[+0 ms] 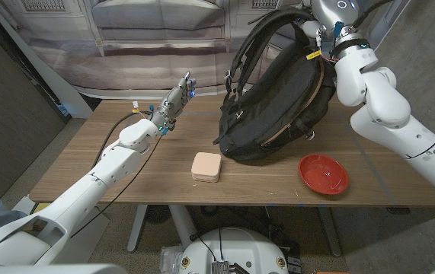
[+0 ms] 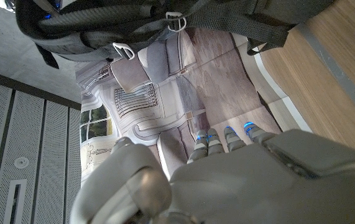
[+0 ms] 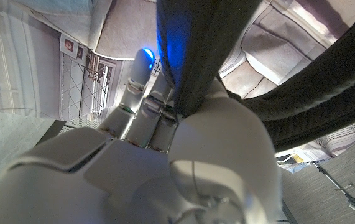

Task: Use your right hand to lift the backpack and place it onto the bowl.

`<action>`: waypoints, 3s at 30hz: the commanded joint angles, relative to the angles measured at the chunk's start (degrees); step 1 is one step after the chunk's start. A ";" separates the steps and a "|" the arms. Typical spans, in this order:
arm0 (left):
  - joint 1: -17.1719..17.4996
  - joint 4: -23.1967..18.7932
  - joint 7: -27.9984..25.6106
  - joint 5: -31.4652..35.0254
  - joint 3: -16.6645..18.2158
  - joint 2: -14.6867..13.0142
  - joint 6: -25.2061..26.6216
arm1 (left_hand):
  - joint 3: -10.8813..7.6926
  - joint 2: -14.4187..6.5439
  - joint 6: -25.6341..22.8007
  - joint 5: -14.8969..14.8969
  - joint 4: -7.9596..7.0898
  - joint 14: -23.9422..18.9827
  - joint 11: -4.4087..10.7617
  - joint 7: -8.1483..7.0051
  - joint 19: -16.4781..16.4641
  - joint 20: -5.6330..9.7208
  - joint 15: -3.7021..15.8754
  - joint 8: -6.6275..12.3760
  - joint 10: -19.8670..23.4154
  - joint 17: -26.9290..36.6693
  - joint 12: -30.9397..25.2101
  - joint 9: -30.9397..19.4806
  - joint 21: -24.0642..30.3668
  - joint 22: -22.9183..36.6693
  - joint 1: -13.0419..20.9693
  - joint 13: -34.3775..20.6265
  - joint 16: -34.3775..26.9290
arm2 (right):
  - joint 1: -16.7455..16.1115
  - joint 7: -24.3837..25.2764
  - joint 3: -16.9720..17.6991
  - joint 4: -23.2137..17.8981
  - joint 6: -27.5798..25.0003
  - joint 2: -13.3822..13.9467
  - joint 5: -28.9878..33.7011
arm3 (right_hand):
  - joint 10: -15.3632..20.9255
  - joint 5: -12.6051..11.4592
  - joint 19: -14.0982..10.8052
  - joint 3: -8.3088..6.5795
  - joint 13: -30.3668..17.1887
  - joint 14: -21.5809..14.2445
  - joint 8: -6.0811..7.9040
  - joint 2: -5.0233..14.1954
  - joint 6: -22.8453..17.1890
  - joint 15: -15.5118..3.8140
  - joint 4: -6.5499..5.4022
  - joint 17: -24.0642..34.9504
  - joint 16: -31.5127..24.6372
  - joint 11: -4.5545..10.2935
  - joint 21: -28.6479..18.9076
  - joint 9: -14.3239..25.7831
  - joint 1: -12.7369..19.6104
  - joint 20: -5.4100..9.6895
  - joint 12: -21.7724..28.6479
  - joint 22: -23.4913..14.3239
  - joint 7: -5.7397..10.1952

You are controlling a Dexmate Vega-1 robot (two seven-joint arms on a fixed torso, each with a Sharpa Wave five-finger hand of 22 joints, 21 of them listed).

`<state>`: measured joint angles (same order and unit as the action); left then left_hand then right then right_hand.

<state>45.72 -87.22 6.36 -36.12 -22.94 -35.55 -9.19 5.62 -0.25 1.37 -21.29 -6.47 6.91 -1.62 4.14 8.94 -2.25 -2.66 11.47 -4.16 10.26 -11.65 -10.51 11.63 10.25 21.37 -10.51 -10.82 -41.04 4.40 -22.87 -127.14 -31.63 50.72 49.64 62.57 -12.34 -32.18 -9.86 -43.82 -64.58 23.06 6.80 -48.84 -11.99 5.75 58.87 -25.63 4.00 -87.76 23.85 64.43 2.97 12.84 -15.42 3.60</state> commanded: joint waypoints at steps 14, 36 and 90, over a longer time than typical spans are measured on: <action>0.27 0.05 0.44 -0.27 0.11 -0.14 -0.35 | 0.36 -0.77 -0.34 -0.26 -0.11 0.06 -0.31 0.46 -0.17 -0.17 -0.24 -0.13 -0.24 0.23 0.19 -0.26 -0.12 0.14 0.16 -0.17 0.04 | 1.68 -8.06 -0.52 -4.84 -3.55 -1.89 6.49 | 8.31 -0.24 0.21 0.43 -0.13 -0.33 -0.63 1.64 -8.16 -0.83 -0.21 0.47 0.52 7.21 -0.26 0.45 2.19 9.68 -0.30 0.54 7.86; -1.21 1.53 1.93 -0.19 -0.62 0.66 -0.70 | 0.67 -0.91 -0.39 -0.27 -0.09 0.07 -0.24 0.47 -0.18 -0.26 -0.21 -0.12 -0.28 0.23 0.20 -0.26 -0.12 0.14 0.26 -0.17 0.04 | 1.31 -14.46 0.68 -8.84 -4.52 -4.16 13.67 | 8.41 -0.25 0.20 0.50 -0.08 -0.54 -0.96 1.72 -8.25 -0.86 -0.35 0.74 1.21 7.21 -0.41 0.80 2.33 9.68 -0.33 1.04 7.86; -2.55 0.31 1.54 0.65 -1.61 1.12 0.68 | 1.43 -1.33 -0.43 -0.26 -0.11 0.07 -0.33 0.47 -0.16 -0.44 -0.23 -0.12 -0.31 0.24 0.20 -0.27 -0.13 0.15 0.46 -0.16 0.03 | -11.81 -17.72 14.36 -22.35 0.32 -4.79 11.43 | 8.23 -0.35 0.35 0.95 -0.23 -0.76 -1.96 1.65 -8.40 -0.81 -0.59 1.68 2.33 7.22 -0.47 1.41 2.59 9.70 -0.41 1.66 7.86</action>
<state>43.66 -87.08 7.62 -35.57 -24.18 -34.68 -8.90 6.57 -0.92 1.12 -21.29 -6.62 6.90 -1.62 4.39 8.64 -2.55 -2.66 11.47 -4.16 10.26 -11.65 -10.51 11.63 10.25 21.61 -10.51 -10.82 -51.36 -11.39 -9.56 -146.91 -30.95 45.74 59.76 63.58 -12.40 -32.18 -9.08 -43.90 -65.43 20.83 7.24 -49.96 -12.36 5.44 60.37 -23.40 4.41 -87.75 25.13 65.95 2.97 12.63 -13.72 4.73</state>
